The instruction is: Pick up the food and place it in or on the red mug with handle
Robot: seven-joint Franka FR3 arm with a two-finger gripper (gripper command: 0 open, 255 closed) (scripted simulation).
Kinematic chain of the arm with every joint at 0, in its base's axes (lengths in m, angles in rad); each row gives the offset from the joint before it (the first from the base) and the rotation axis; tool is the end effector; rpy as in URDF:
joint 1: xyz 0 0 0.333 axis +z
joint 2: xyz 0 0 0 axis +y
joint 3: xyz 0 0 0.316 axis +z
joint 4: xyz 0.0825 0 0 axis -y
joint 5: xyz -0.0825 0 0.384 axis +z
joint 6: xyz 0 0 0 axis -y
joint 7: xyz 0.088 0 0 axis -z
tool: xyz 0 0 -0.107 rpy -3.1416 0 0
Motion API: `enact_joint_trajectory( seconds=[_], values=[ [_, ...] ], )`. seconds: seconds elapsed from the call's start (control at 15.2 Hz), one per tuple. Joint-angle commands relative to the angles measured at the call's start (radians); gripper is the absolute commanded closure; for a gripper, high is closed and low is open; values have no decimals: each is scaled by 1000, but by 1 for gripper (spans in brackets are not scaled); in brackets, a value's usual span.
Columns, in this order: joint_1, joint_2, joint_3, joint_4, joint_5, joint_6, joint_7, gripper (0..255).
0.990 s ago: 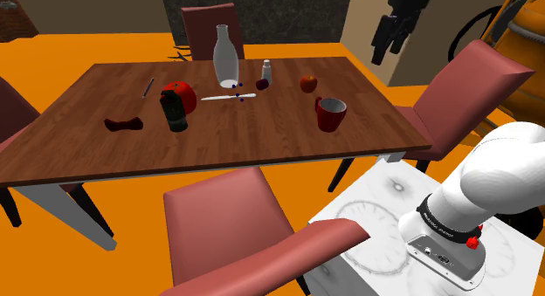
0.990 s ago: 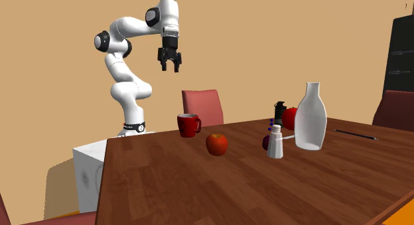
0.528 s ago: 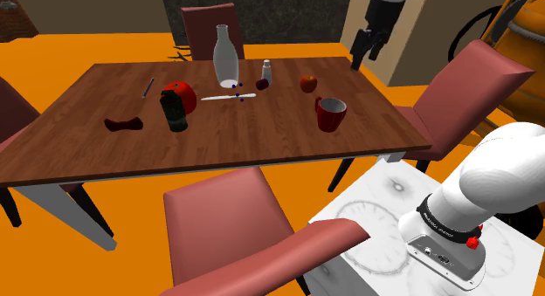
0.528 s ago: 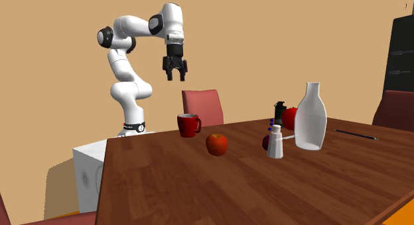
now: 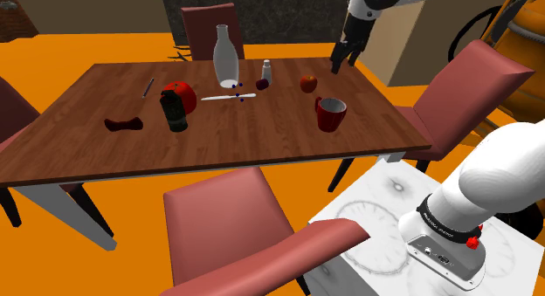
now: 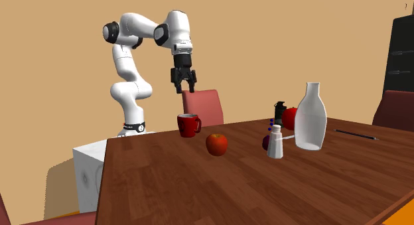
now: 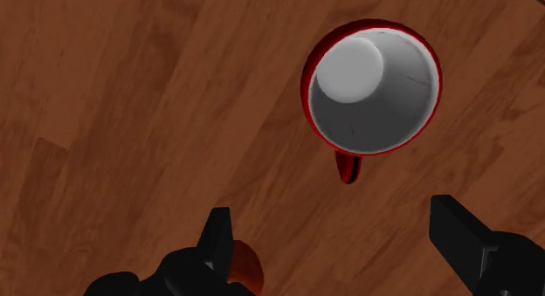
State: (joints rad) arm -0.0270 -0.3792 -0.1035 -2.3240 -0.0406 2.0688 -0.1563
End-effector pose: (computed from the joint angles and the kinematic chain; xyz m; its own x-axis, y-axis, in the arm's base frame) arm 0.4437 -0.0634 0.4973 0.9915 0.0487 0.1207 0.0468 -0.9987 0.0185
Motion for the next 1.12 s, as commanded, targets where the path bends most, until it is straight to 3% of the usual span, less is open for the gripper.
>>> enact_joint_trajectory(
  seconds=[0.0, 0.53, 1.06],
  values=[
    [-1, 77, -16, 24, 9, 69, -19, 0],
    [-7, 362, -63, 181, 91, 249, -115, 0],
    [-47, 659, -64, 429, 212, 340, -221, 0]
  ],
)
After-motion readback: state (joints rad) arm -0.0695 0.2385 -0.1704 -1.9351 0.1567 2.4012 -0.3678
